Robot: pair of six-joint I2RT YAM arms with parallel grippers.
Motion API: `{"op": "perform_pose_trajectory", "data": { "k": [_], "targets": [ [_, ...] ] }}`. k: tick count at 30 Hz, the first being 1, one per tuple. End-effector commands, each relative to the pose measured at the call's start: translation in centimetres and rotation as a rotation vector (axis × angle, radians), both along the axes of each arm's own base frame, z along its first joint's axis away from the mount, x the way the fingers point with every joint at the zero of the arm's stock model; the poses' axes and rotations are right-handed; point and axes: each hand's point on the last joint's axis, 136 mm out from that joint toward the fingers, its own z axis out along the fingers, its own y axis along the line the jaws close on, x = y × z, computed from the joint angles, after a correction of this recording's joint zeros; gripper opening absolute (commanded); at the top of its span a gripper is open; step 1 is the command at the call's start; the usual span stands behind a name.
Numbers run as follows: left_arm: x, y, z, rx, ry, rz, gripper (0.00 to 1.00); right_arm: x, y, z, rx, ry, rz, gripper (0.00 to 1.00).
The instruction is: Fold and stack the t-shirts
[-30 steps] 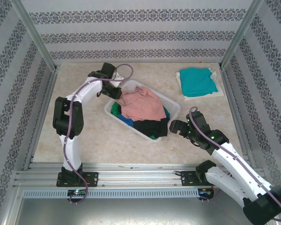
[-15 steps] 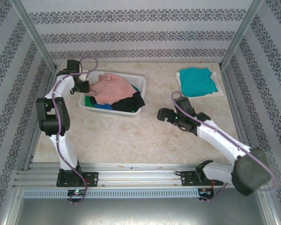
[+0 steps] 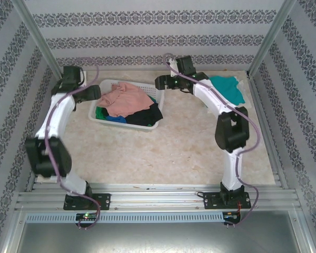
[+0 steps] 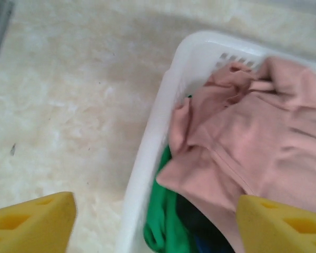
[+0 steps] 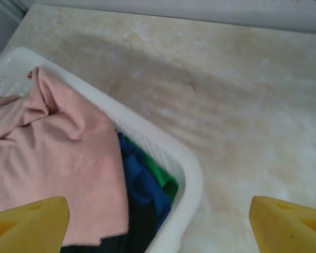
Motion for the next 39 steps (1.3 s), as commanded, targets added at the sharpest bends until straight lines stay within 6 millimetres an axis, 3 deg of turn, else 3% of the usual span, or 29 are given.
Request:
{"op": "perform_pose_trajectory", "data": {
  "k": [1,5,8,11,19,25,30,33,35,37,39],
  "targets": [
    [-4.6,-2.6,-2.1,-0.261,-0.032,0.111,0.68,0.1,0.8,-1.6,-0.02,0.051,0.126,0.86],
    [-9.6,-4.8,-6.3,-0.434,-0.014,0.157,0.45,1.4,2.3,-2.9,0.011,0.05,0.162,0.78],
    [-10.6,-6.9,-8.7,-0.552,0.006,0.134,0.45,1.8,3.2,-3.7,0.048,0.072,0.173,0.7],
    [-9.3,-7.8,-10.3,-0.629,0.007,0.124,0.45,1.5,3.7,-4.4,0.032,0.093,0.182,0.68],
    [-2.9,-8.2,-11.0,-0.73,-0.098,0.124,0.44,-0.7,3.7,-6.0,-0.015,0.137,0.141,0.56],
    [0.0,-5.9,-12.2,-0.624,-0.077,0.174,0.43,-4.3,4.6,-5.9,-0.027,0.135,0.147,0.43],
    [2.6,-2.8,-11.3,-0.556,-0.079,0.198,0.49,-8.8,6.1,-6.0,-0.061,0.159,0.136,0.4],
    [4.2,-1.4,-11.1,-0.522,-0.042,0.18,0.52,-11.7,7.3,-7.0,-0.073,0.214,0.095,0.44],
    [4.8,-0.1,-11.4,-0.521,-0.016,0.192,0.53,-13.5,7.9,-7.7,-0.075,0.247,0.066,0.58],
    [4.9,0.8,-11.4,-0.536,0.008,0.19,0.54,-15.0,9.1,-7.6,-0.036,0.275,0.068,0.58],
    [4.3,1.9,-11.1,-0.521,0.04,0.199,0.56,-16.3,10.1,-7.1,-0.013,0.289,0.082,0.64]
  ]
}}
